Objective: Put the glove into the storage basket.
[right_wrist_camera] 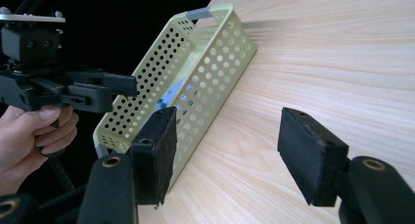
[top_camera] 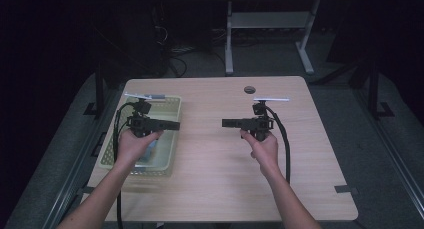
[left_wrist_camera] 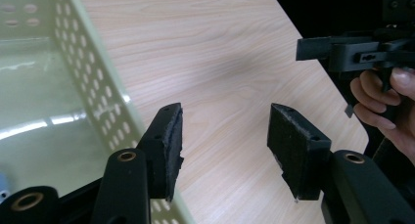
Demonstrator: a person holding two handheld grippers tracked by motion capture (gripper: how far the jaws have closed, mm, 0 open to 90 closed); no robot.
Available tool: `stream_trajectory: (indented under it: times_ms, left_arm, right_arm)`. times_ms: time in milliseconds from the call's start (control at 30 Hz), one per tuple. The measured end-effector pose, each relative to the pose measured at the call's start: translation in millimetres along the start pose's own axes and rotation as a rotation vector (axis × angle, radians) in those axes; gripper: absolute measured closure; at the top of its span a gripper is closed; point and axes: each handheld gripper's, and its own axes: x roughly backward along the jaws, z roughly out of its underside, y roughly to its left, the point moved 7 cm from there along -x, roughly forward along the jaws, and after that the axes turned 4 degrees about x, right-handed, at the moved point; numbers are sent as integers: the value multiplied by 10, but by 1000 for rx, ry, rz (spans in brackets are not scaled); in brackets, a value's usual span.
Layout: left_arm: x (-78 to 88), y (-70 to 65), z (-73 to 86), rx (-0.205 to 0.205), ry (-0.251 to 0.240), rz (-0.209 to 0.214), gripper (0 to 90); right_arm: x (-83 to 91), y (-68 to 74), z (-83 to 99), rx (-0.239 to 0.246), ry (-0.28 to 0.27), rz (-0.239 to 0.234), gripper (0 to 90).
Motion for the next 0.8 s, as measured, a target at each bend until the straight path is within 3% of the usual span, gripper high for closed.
stream_trajectory:
  times_ms: [800]
  left_arm:
    - [-176,-219,-22,-5,-12,79,338]
  right_arm:
    - [297,-224,38,-32,-36,17,339]
